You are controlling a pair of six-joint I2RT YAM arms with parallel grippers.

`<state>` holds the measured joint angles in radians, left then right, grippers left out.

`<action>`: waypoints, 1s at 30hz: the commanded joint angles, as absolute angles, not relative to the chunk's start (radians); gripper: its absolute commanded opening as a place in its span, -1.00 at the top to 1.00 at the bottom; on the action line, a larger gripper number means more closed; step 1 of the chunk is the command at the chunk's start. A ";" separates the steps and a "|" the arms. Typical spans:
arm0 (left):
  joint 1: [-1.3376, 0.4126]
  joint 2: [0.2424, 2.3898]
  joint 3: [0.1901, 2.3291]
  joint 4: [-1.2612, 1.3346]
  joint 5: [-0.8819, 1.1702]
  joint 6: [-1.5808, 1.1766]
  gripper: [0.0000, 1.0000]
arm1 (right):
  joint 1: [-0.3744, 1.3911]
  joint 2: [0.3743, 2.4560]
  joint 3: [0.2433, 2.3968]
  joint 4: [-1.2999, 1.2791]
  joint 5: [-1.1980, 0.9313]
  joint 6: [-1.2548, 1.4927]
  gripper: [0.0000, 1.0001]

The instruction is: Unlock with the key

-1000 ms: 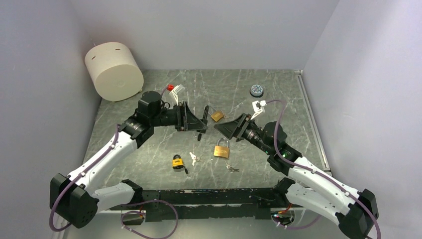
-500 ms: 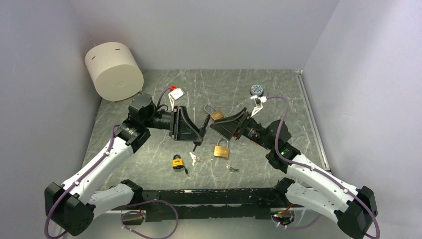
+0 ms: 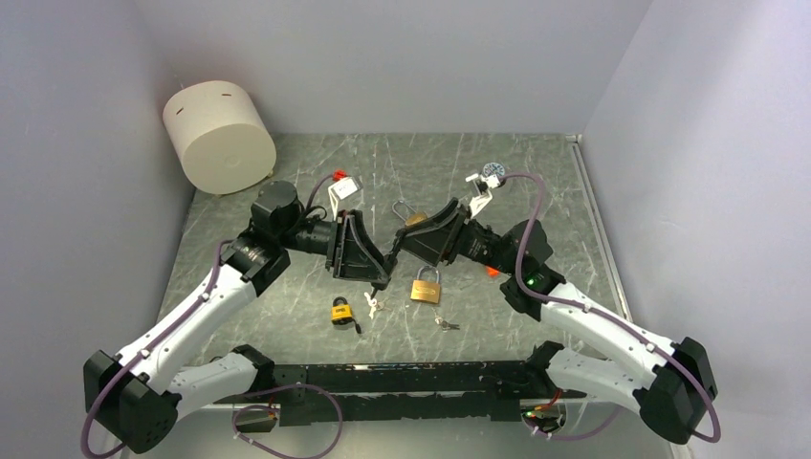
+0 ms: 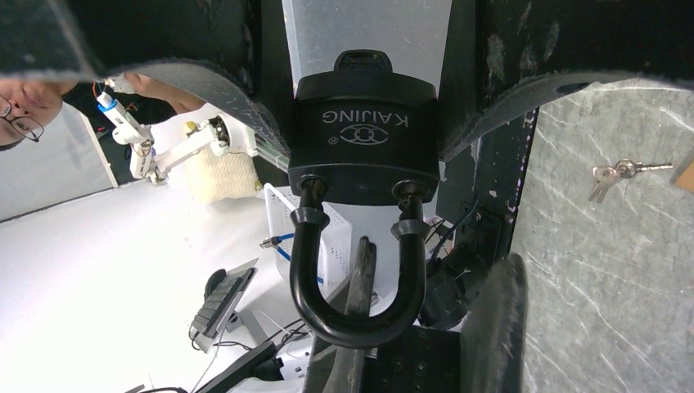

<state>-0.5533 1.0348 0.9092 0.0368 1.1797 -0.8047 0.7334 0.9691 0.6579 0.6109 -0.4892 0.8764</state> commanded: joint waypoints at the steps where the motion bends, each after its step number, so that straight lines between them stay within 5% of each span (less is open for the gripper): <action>1: -0.567 0.988 0.969 0.076 1.206 -0.766 0.95 | 0.735 0.989 0.699 0.740 -0.590 0.885 0.28; 8: -0.569 0.977 1.040 -0.209 1.085 -0.582 0.95 | 0.733 0.920 0.681 0.592 -0.503 0.830 0.92; 15: -0.568 1.012 1.145 -0.549 0.823 -0.405 0.95 | 0.733 0.823 0.696 0.276 -0.391 0.685 1.00; 23: -0.569 1.038 1.160 -0.702 0.190 -0.367 0.95 | 0.732 0.793 0.746 -0.006 -0.257 0.584 1.00; 30: -0.569 1.084 1.149 -0.676 0.078 -0.365 0.95 | 0.727 0.921 0.810 -0.047 -0.225 0.603 1.00</action>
